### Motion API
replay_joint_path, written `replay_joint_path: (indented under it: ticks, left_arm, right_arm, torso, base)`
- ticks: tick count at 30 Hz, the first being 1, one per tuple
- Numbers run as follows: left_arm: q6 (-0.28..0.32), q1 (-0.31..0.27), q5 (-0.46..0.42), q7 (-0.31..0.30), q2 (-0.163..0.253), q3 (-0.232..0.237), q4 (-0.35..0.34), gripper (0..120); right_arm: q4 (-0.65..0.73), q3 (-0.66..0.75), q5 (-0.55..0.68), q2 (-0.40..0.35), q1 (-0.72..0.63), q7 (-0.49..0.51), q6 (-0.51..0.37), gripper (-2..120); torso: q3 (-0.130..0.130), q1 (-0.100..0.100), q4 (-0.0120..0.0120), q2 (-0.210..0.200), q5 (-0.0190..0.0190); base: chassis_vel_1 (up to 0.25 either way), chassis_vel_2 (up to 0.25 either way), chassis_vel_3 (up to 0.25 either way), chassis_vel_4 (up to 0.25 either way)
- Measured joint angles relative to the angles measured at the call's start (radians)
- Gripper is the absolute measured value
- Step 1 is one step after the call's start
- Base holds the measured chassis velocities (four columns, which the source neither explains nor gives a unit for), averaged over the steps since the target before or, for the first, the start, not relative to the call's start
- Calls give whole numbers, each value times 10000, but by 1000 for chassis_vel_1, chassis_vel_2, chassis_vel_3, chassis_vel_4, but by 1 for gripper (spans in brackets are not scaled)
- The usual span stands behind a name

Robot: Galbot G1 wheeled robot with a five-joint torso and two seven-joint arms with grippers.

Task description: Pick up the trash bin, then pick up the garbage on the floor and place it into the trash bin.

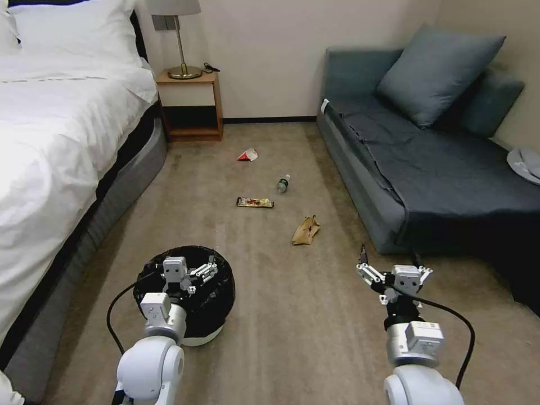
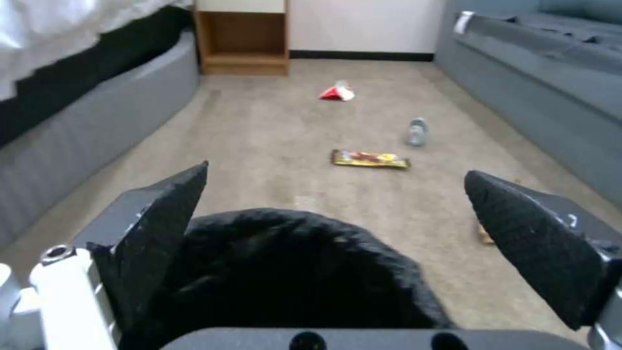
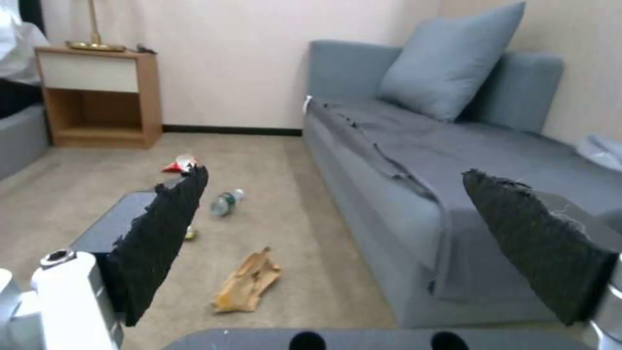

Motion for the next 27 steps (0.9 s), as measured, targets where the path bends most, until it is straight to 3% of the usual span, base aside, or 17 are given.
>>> replay_joint_path:
  ticks: [6,11,12,15,17,23,27]
  left_arm:
    - [668,63,-166,-598,215,-314,-308,100]
    - [2341,43,-1016,-1812,588,-765,-602,100]
    - [2341,43,-1016,-1812,588,-765,-602,100]
    - [3524,37,-1663,-2459,806,-1040,-835,100]
    - [3712,15,-1783,-2584,865,-1116,-830,100]
    - [4422,-405,-2012,-2987,1246,-1659,-322,100]
    - [4687,-976,-2512,-3193,1455,-1724,397,100]
  right_arm:
    - [-16,565,1044,-7,449,136,-345,100]
    - [105,799,1611,-11,677,183,-925,100]
    - [105,799,1611,-11,677,183,-925,100]
    - [105,767,1602,-13,770,180,-1089,100]
    - [104,744,1589,-13,781,174,-1114,100]
    - [4,701,1518,-17,873,139,-1155,100]
    - [-50,670,1479,-18,900,130,-1154,100]
  torso:
    - [0,0,0,-1,0]
    - [0,0,1,0,-1]
    - [0,0,1,0,-1]
    - [0,0,1,0,1]
    - [0,0,1,0,1]
    - [0,0,2,0,1]
    - [0,0,0,0,0]
  base:
    - [0,0,0,0]
    - [0,0,0,0]
    - [0,0,0,0]
    - [0,0,0,0]
    - [0,0,0,0]
    - [0,0,0,0]
    - [0,0,0,0]
